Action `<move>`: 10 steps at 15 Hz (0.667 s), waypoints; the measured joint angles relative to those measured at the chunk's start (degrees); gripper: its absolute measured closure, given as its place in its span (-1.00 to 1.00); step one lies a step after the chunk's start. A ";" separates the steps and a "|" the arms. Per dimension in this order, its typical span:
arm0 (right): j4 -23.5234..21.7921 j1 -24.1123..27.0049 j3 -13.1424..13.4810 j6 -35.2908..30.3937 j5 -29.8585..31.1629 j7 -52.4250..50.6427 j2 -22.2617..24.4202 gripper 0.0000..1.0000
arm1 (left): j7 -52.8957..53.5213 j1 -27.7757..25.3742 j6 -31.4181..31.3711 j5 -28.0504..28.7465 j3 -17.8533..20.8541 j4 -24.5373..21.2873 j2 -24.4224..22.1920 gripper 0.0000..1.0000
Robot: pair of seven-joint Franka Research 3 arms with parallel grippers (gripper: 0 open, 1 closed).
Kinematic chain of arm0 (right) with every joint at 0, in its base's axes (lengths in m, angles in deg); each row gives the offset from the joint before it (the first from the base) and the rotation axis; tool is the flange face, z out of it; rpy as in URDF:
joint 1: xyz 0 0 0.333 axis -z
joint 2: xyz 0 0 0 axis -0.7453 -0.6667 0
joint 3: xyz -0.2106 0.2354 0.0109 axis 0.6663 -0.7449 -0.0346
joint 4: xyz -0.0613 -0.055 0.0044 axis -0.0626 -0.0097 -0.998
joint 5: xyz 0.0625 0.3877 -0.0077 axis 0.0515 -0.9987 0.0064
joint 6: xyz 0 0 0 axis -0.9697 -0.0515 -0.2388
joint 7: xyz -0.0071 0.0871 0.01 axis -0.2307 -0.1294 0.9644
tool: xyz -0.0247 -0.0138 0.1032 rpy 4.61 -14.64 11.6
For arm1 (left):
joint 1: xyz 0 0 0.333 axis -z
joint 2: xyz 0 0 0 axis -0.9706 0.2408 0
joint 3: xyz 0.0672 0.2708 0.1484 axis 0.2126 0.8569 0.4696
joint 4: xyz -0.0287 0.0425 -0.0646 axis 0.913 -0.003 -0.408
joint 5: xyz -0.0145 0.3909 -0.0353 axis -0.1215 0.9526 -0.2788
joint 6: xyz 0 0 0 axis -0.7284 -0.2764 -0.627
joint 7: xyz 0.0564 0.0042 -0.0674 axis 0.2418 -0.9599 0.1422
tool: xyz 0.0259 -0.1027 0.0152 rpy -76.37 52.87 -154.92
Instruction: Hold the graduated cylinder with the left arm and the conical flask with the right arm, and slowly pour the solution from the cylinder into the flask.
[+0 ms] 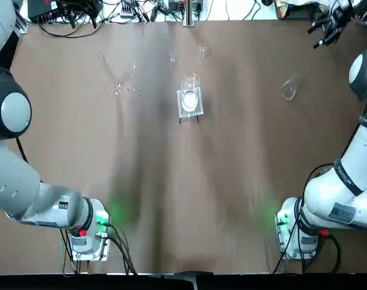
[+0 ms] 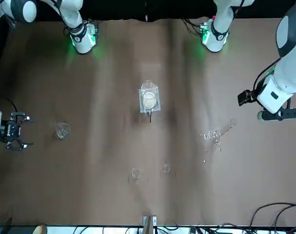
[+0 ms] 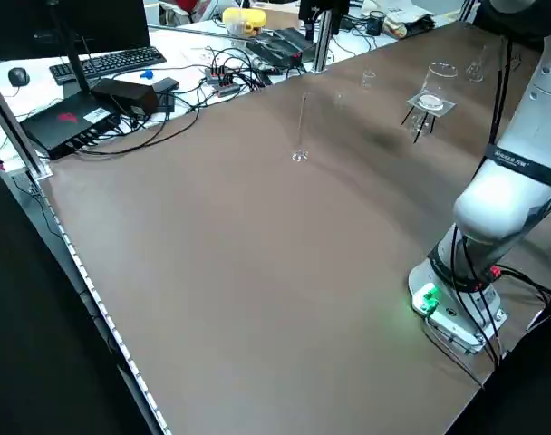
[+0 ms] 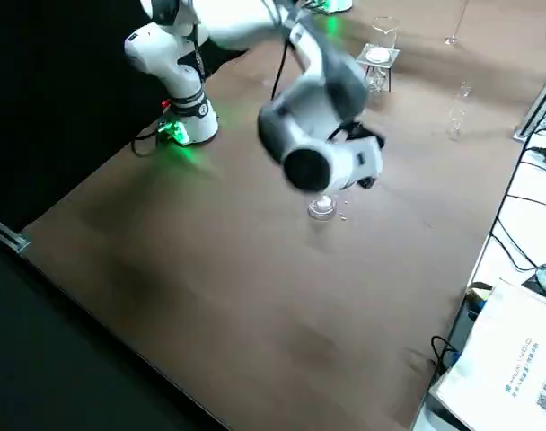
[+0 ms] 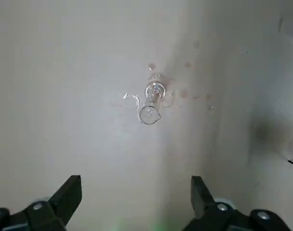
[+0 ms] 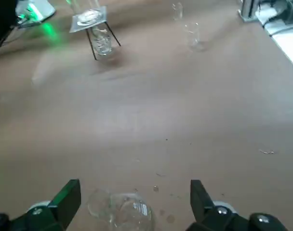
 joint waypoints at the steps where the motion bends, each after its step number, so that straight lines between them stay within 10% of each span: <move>1: 1.26 -1.35 0.01 0.24 1.30 3.60 0.66 -1.00 | 0.00 0.00 -0.02 0.00 0.01 0.00 0.00 -1.00; 10: 5.04 -15.00 -0.06 2.79 16.75 39.18 7.27 -1.00 | 0.00 -0.46 -0.66 0.00 0.04 0.04 0.00 -1.00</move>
